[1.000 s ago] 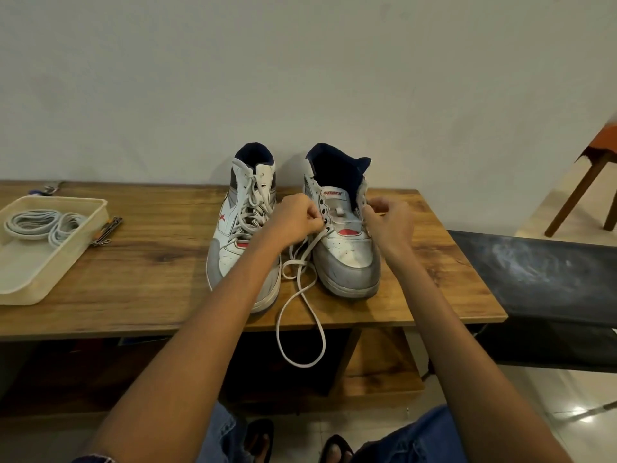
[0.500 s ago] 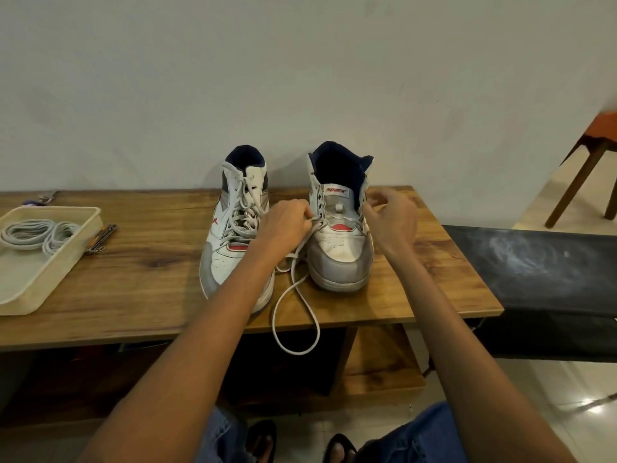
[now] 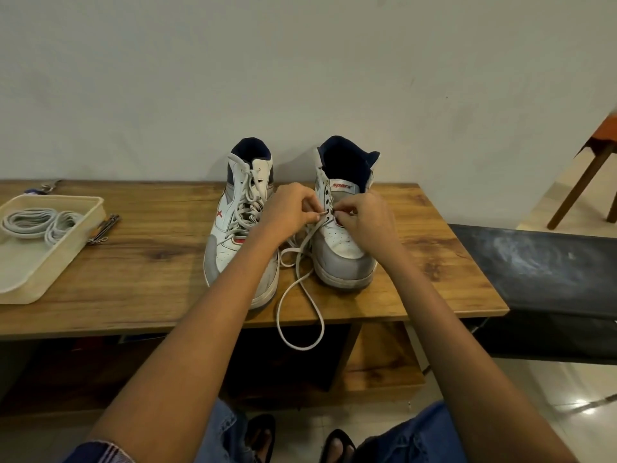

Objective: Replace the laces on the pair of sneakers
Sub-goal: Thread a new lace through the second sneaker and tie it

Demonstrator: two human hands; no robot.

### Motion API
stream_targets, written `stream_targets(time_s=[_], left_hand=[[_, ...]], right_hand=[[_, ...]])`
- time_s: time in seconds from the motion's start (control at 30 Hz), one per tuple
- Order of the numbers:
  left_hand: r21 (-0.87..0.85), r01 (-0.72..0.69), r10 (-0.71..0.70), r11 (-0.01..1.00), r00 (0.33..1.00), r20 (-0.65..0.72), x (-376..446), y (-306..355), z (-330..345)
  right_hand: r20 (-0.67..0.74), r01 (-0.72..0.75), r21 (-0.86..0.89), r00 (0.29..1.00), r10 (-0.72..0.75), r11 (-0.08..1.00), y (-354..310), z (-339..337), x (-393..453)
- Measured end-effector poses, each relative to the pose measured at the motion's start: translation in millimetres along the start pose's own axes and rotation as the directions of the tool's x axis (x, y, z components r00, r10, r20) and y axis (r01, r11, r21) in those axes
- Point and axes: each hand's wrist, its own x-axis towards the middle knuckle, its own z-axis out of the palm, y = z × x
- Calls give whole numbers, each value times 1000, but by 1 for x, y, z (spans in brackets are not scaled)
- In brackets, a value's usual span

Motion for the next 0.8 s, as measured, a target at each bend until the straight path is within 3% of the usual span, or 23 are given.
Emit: stream_targets(time_s=[0.1,0.17,0.23,0.33,0.43,0.63,0.7,0.8], left_hand=[[262,-128,178,956,968,-176,-6,1,3],[408,-137,251,902,938,-240,-9,3,8],[333,-85,172,939,955,-242,-7,3,10],[11,58,-57,998,998,-35,2,0,6],[-114,85,-79,990,995,57,4,-1,6],[-78,27,-28,997,999,-19,4,-4,7],[21,-17,18,1000,998,-59,2,-1,6],[289,-152,217,945,953,-210,-3,0,7]], right_hand=[[-24,-64,118,997,68,991,0,6,-2],[-26,-106,193,993,113,975,0,8,-2],[-10,-134,250,990,141,959,1,6,-1],[-11,-127,285,991,135,950,1,0,-2],[-43,-117,255,990,132,960,1,1,-3],[31,-62,80,998,60,995,3,2,3],[59,-67,48,996,64,997,5,4,4],[44,-137,153,990,132,979,8,7,5]])
